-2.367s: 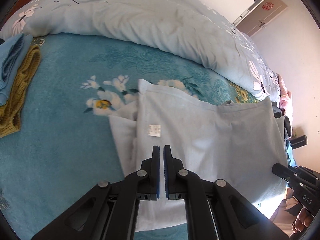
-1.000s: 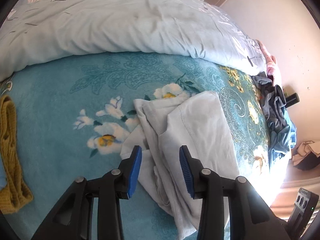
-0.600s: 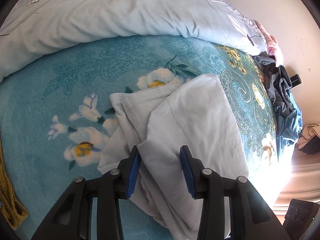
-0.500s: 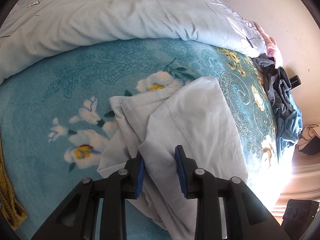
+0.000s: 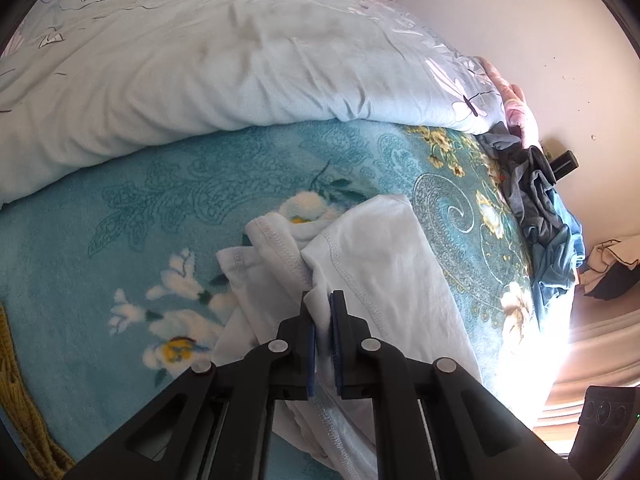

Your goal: Fold clothes

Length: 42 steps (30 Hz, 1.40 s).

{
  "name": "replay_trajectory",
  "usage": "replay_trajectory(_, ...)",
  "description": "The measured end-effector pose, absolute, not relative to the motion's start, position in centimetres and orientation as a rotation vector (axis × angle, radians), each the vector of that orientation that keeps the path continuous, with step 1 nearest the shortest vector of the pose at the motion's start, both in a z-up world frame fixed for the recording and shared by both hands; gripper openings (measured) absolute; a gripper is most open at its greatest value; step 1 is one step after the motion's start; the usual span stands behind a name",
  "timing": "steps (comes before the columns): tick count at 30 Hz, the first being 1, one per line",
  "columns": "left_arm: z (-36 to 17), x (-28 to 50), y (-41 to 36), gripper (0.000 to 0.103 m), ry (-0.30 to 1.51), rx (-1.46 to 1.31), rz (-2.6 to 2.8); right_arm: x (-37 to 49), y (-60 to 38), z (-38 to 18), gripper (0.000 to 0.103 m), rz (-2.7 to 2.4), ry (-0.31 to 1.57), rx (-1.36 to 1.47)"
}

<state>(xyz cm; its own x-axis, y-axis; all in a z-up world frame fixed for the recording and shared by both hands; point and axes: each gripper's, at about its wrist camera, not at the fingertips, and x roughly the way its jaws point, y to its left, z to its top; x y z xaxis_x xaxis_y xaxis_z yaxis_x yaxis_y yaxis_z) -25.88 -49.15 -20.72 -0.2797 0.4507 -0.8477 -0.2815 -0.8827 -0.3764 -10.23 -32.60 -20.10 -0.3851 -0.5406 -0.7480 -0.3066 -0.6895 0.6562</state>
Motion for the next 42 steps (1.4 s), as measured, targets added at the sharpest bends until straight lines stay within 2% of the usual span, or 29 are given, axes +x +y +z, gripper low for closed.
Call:
replay_trajectory(4,-22.1,-27.0,-50.7,0.007,-0.195,-1.579,2.219,-10.2,-35.0,-21.2,0.006,-2.199,-1.042,1.699)
replay_trajectory(10,-24.6,-27.0,-52.2,0.007,-0.192,-1.669,2.219,-10.1,-36.5,-25.0,0.006,-2.173,-1.013,1.816)
replay_trajectory(15,-23.9,-26.8,-52.4,0.007,-0.233,-1.652,2.203,-11.2,-36.4,-24.4,0.01,-2.194,-0.977,1.802)
replay_trajectory(17,-23.5,-26.8,-52.2,0.01,-0.237,-1.652,2.2,-11.6,-36.4,-23.9,0.01,-2.209,-0.961,1.799)
replay_trajectory(18,-23.3,-26.8,-52.2,0.016,-0.242,-1.653,2.197,-11.7,-36.5,-23.7,0.01,-2.217,-0.957,1.798)
replay_trajectory(19,-23.0,-26.8,-52.3,0.028,-0.251,-1.651,2.201,-11.6,-36.5,-23.4,0.016,-2.223,-0.959,1.797)
replay_trajectory(20,-22.8,-26.8,-52.4,0.033,-0.263,-1.645,2.208,-11.3,-36.4,-23.1,0.027,-2.228,-0.958,1.794)
replay_trajectory(21,-22.5,-26.7,-52.5,0.04,-0.281,-1.639,2.21,-11.0,-36.3,-22.8,0.033,-2.234,-0.957,1.792)
replay_trajectory(22,-22.4,-26.6,-52.7,0.042,-0.299,-1.635,2.207,-10.5,-36.2,-22.5,0.045,-2.238,-0.955,1.79)
replay_trajectory(23,-22.4,-26.6,-52.9,0.042,-0.316,-1.64,2.204,-9.8,-36.0,-22.3,0.052,-2.243,-0.951,1.791)
replay_trajectory(27,-22.9,-26.5,-53.3,0.055,-0.381,-1.664,2.187,-8.2,-34.8,-21.9,0.069,-2.281,-0.979,1.802)
replay_trajectory(29,-23.2,-26.3,-53.6,0.062,-0.431,-1.669,2.167,-7.7,-33.6,-22.7,0.082,-2.303,-1.041,1.81)
replay_trajectory(30,-23.4,-26.2,-53.7,0.069,-0.46,-1.669,2.153,-7.7,-33.0,-23.2,0.083,-2.312,-1.079,1.815)
replay_trajectory(32,-23.9,-26.0,-53.6,0.072,-0.492,-1.674,2.114,-8.0,-32.1,-23.9,0.086,-2.337,-1.163,1.817)
replay_trajectory(34,-24.5,-25.8,-53.1,0.083,-0.486,-1.688,2.081,-8.5,-31.4,-24.6,0.087,-2.36,-1.243,1.805)
replay_trajectory(42,-27.3,-25.8,-51.7,0.084,-0.497,-1.763,1.984,-10.5,-30.1,-26.0,0.088,-2.397,-1.423,1.721)
